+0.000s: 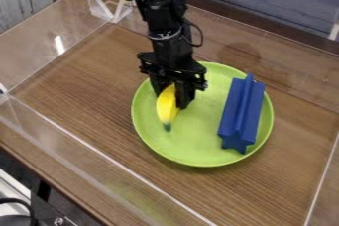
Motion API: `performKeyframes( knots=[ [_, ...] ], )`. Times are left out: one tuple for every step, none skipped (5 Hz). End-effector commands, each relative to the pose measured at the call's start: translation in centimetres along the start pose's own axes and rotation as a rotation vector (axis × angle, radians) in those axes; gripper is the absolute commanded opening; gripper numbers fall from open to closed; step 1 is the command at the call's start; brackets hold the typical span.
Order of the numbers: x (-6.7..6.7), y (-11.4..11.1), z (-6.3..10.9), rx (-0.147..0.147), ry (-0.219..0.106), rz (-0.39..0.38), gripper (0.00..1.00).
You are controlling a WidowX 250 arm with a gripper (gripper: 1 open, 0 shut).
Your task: Put the banana in the green plate
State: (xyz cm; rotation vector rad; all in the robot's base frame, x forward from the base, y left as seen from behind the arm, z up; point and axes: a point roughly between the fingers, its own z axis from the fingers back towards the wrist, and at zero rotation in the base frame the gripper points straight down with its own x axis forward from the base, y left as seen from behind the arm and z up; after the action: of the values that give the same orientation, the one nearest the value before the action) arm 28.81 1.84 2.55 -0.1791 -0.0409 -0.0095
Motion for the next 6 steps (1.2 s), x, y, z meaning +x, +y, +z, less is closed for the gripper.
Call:
performKeyframes(
  knots=[
    [0.6,-0.2,0.1,0.009,-0.018,-0.013,0.0],
    [0.6,-0.3,-0.2,0.009,-0.011,-0.012,0.0],
    [0.6,-0.3,-0.4,0.01,-0.004,-0.011,0.0],
    [0.5,-0.3,-0.7,0.011,0.004,-0.01,0.0],
    [0.5,-0.4,-0.9,0.013,0.013,-0.009,0.0],
    [0.4,-0.4,-1.0,0.015,0.022,-0.008,0.0]
  ],
)
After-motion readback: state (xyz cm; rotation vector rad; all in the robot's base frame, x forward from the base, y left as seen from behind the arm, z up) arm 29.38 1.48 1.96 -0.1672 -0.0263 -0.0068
